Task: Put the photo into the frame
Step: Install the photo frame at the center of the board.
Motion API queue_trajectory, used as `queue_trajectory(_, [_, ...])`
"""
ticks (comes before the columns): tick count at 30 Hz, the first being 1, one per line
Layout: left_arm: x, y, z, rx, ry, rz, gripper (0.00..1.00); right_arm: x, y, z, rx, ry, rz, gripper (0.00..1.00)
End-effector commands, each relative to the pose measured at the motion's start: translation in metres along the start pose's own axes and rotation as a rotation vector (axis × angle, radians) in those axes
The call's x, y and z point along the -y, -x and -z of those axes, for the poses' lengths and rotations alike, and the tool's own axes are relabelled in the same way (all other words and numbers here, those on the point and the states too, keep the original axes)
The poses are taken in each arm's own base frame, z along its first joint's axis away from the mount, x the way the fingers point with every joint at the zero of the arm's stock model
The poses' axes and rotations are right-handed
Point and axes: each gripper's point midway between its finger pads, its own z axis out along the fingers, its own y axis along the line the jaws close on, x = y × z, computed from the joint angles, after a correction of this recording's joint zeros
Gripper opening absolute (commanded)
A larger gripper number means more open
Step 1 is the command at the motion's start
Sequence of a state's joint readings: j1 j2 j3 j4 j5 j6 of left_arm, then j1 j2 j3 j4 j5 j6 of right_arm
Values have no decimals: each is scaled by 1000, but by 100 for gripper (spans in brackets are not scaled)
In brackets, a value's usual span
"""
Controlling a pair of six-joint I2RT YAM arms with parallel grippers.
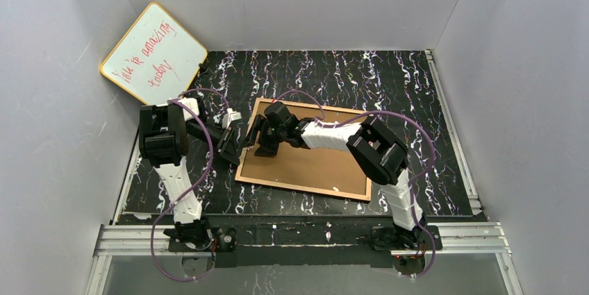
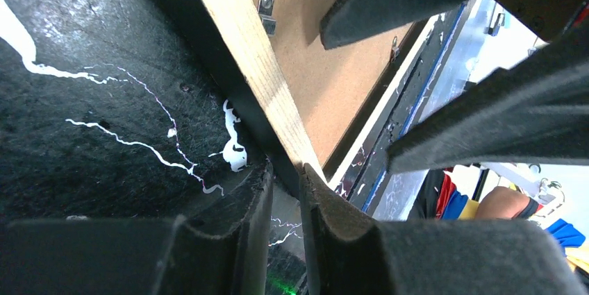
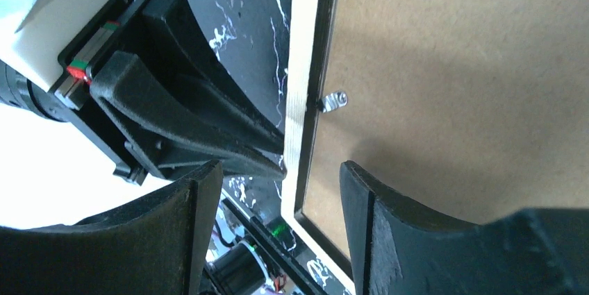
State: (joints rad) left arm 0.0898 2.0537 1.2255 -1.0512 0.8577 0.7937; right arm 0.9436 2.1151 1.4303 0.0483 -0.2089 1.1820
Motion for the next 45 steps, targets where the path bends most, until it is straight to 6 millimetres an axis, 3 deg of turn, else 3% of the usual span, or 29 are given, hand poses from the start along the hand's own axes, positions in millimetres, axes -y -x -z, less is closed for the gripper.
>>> queue_trajectory(1, [-2, 3, 0, 21, 10, -35, 19, -5, 17, -7, 66, -9, 21, 70])
queue_trajectory(21, [-2, 1, -2, 16, 2, -42, 17, 1, 24, -29, 80, -12, -7, 63])
queue_trajectory(34, [0, 0, -1, 16, -8, -52, 17, -3, 33, -31, 117, -11, 20, 60])
queue_trajectory(38, [5, 3, 5, 9, -7, -64, 18, -31, 30, -13, 89, 89, 130, 63])
queue_trajectory(41, [11, 5, 16, 1, -11, -86, 22, -54, 24, 18, 63, 200, 357, 68])
queue_trajectory(44, [19, 10, 32, 5, -4, -114, 29, -50, 6, 50, -20, 198, 607, 75])
queue_trajectory(45, [22, 10, 36, 2, 0, -125, 32, -37, -1, 60, -58, 153, 659, 75])
